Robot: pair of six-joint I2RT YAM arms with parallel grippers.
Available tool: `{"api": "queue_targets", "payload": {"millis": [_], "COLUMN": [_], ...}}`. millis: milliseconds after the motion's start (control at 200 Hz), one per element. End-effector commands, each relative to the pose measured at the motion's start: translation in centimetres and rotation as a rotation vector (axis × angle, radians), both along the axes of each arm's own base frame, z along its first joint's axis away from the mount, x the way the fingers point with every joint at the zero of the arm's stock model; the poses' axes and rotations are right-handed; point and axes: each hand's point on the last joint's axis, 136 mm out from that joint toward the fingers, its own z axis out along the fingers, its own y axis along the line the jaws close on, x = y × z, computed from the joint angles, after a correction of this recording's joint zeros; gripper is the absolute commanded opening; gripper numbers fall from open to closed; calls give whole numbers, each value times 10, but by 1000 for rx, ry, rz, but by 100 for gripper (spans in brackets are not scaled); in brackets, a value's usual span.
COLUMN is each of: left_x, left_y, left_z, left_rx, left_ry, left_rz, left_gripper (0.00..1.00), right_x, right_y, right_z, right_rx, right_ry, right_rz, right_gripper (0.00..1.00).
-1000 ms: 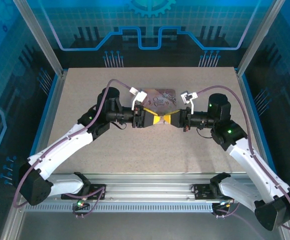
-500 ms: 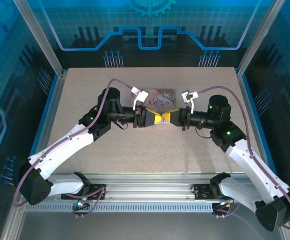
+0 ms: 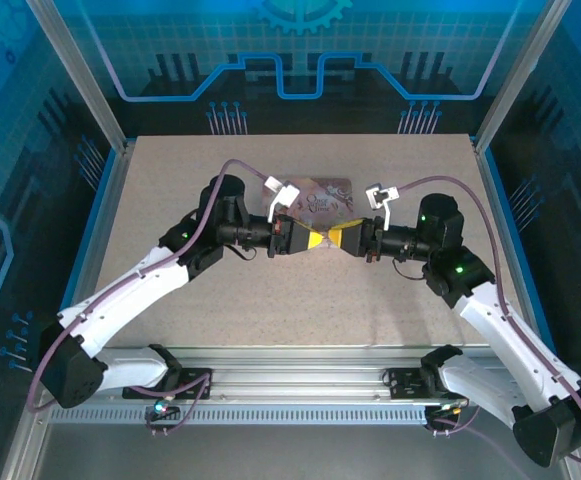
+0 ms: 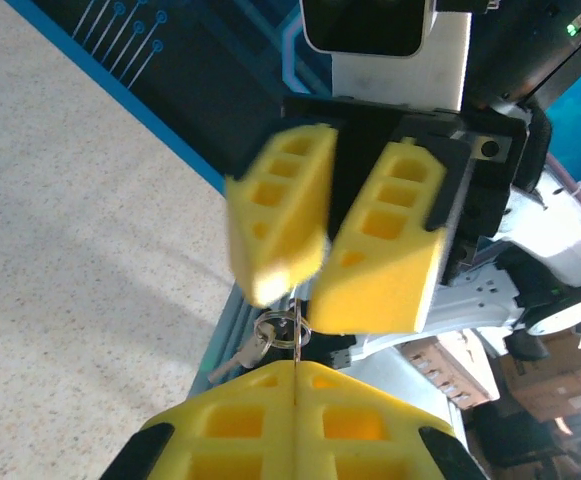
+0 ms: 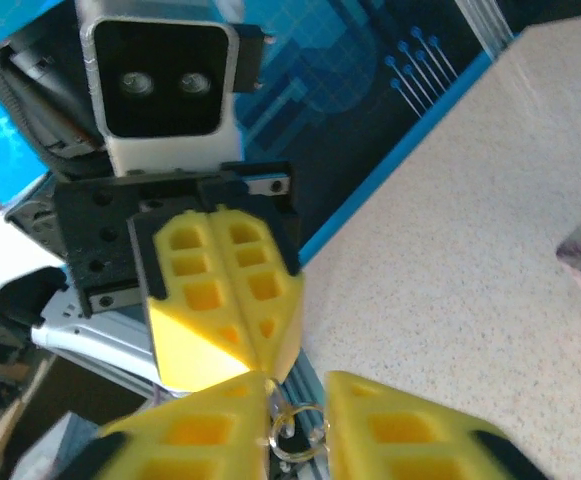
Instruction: Unlock a padlock with a key
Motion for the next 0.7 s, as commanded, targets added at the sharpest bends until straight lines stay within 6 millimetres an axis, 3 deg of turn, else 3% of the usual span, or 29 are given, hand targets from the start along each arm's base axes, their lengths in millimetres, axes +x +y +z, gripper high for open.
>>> {"api": "queue_targets", "payload": {"millis": [0,140,365,695], "left_x": [-1,-6,-13,-15], "left_y": [1,3,0,-4], "left_z": [1,-6,-1,1], "left_rx": [58,115,111,97], "left_ry": [-32,-13,-6,-2], "left_rz": [-10,-42,-97,-124], "left_gripper": [0,0,0,0], "right_x": [1,-2,-7,-16], "right_y": [-10,-15,-8,5], "right_z": [-10,-6,0,-4], "right_rx": [-52,-33,8,0], "right_ry": [-2,-19,-16,4], "right_rz": [-50,-41,29,117], "right_gripper": [43,46,45,40]}}
